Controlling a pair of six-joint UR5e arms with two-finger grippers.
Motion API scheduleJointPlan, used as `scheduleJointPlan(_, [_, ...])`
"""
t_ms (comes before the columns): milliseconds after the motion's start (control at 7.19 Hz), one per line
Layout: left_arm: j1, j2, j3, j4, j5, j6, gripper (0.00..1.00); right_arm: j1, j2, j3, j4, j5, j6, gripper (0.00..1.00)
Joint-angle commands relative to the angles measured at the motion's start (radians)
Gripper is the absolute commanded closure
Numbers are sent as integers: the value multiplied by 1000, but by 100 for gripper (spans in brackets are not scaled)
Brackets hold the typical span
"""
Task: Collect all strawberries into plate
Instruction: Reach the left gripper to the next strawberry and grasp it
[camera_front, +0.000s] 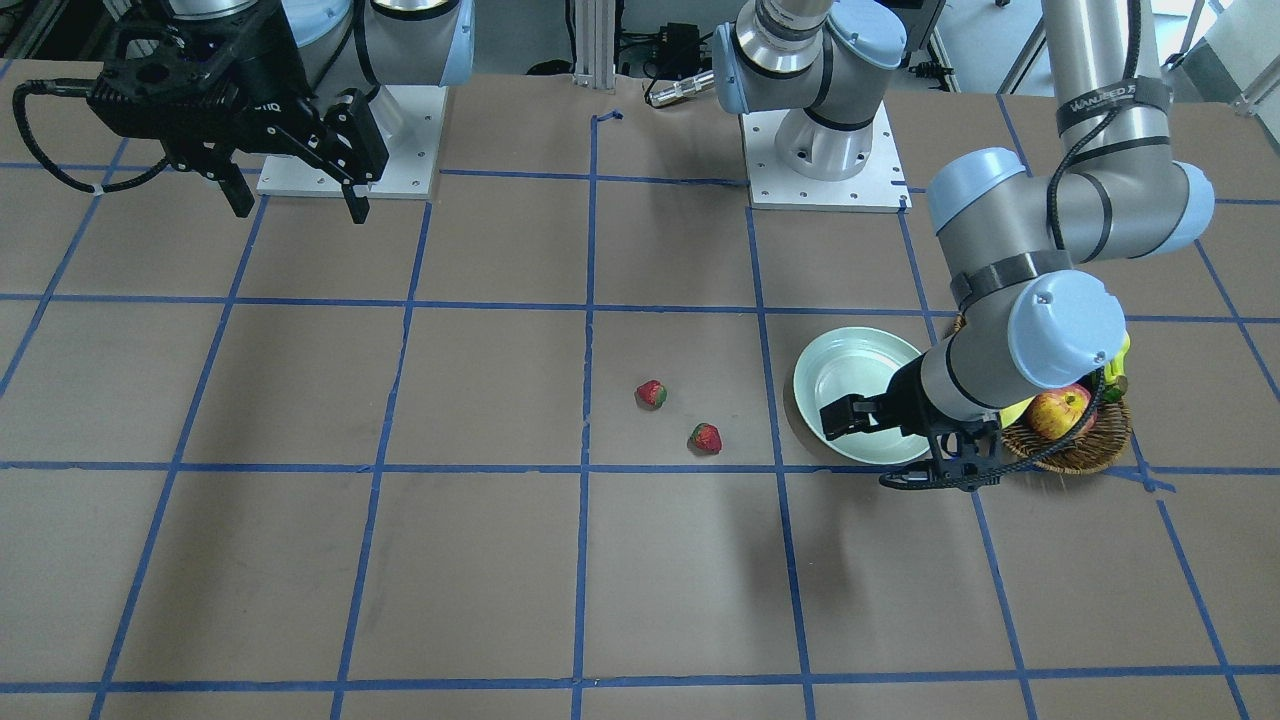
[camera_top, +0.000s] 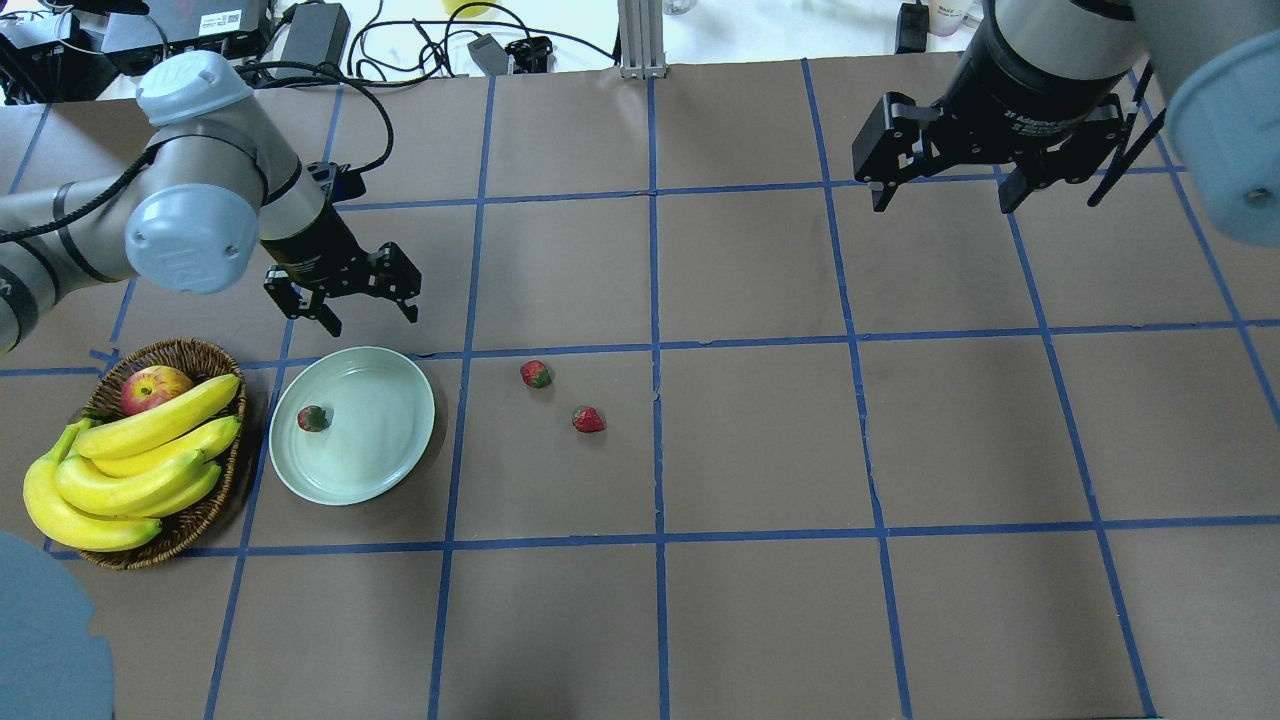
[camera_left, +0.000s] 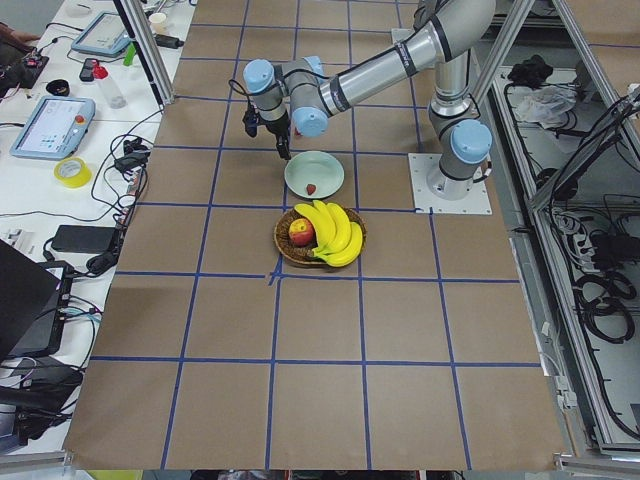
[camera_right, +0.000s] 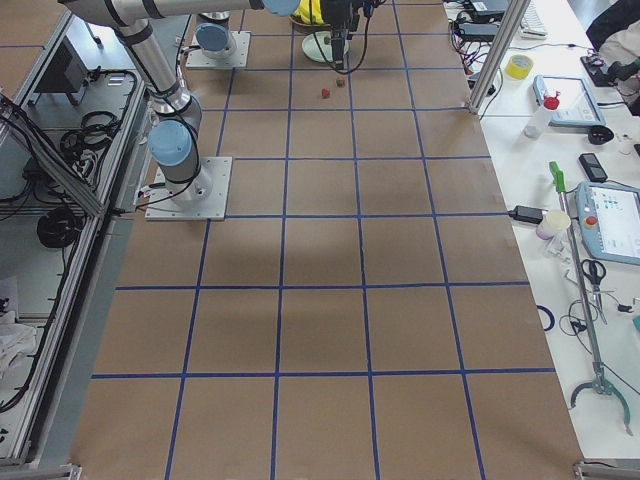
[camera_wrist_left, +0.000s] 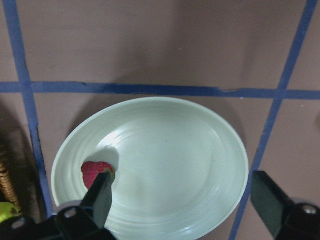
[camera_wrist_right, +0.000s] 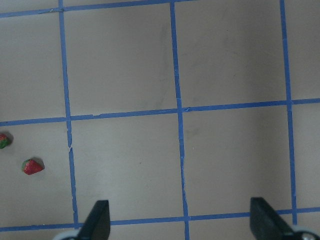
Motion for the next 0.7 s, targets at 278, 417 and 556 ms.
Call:
scheduleJointPlan(278, [-121,-62,-7,148,-133,-287,0,-2,0,0,2,-1,-11,0])
scheduleJointPlan(417, [-167,-83,-13,182,-130,-389,0,2,0,0,2,-3,-18,0])
scheduleJointPlan(556, [-193,-103,-16,188,-126,-477,0,0,0,1,0,-3,-20,0])
